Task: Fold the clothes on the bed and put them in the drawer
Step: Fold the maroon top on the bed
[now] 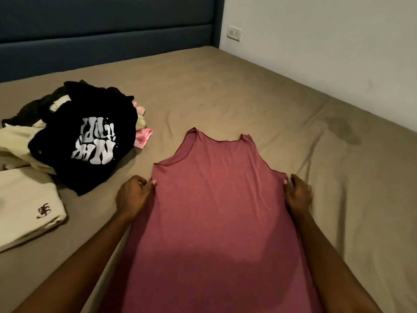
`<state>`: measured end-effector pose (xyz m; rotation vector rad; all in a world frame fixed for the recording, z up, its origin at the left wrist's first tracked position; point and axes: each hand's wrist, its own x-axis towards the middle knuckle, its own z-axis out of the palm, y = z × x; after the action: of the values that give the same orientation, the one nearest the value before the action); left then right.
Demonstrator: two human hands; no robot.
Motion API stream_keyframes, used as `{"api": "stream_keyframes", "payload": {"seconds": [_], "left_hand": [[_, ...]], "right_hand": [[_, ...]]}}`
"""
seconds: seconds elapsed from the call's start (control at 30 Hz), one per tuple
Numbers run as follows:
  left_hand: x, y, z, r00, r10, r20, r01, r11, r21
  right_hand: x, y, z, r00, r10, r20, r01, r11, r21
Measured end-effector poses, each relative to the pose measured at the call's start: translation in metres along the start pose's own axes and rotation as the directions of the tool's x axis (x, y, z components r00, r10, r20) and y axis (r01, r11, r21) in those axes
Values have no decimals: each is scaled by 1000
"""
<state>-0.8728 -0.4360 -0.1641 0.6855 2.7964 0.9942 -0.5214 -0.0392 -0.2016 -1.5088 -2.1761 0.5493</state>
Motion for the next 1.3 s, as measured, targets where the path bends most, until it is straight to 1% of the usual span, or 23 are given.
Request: {"api": "stream_keyframes", "payload": {"seconds": [0.07,0.13,0.23,0.33,0.43,0.5,0.57,0.63,0.67,0.77,0.83,0.87,0.9,1.0,1.03,1.1,1.17,1.2,1.27,1.3], "left_hand": [[26,3,6,1000,-24,6,25,999,-29],[44,5,13,999,-36,-10,35,999,-22],[54,2,25,995,-63,-77,62,998,-16],[61,1,34,986,-120,-115,127,991,48],[65,8,33,994,-81,-73,89,988,125],[67,13,32,999,-19,-30,23,988,151],[72,14,31,999,44,-16,-42,990,134],[79,13,29,995,93,-43,-90,994,59],[83,12,29,993,99,-59,-99,995,6],[95,8,31,998,18,-64,-24,995,-102],[100,3,33,998,-47,-33,42,989,-144],[101,1,34,998,-58,-30,53,988,-145],[101,0,35,998,-47,-39,42,992,-119],[94,2,42,995,67,-79,-61,995,79],[90,5,42,993,78,-89,-68,992,111],[83,10,38,993,36,-113,-27,997,77],[72,13,26,991,-49,-125,50,999,7],[59,12,17,990,-80,-116,80,997,0],[22,7,3,993,-89,-75,95,992,77],[-5,2,-5,995,-78,-55,85,987,139]], "right_hand": [[28,10,7,994,105,5,-105,987,120],[50,24,19,988,148,52,-157,949,272],[55,22,26,955,272,117,-292,803,520],[56,10,25,938,312,152,-334,693,639],[55,9,24,938,314,148,-324,635,701],[51,8,20,945,294,141,-304,641,704],[49,9,21,951,287,114,-285,677,678],[47,11,22,955,284,82,-271,731,626],[46,12,23,960,275,59,-258,778,572],[48,19,31,970,241,-24,-209,884,419],[46,14,30,970,233,-69,-195,915,352],[45,10,30,971,228,-79,-188,922,339],[44,8,29,971,222,-84,-184,926,329],[42,6,29,968,233,-91,-191,925,328],[44,7,29,968,237,-83,-197,923,332],[41,6,27,962,269,-52,-234,906,353],[41,4,22,966,258,-31,-231,905,357],[37,0,18,968,249,-15,-225,895,385],[39,0,8,967,247,55,-247,870,428],[35,-4,0,973,213,92,-232,895,380]]}}
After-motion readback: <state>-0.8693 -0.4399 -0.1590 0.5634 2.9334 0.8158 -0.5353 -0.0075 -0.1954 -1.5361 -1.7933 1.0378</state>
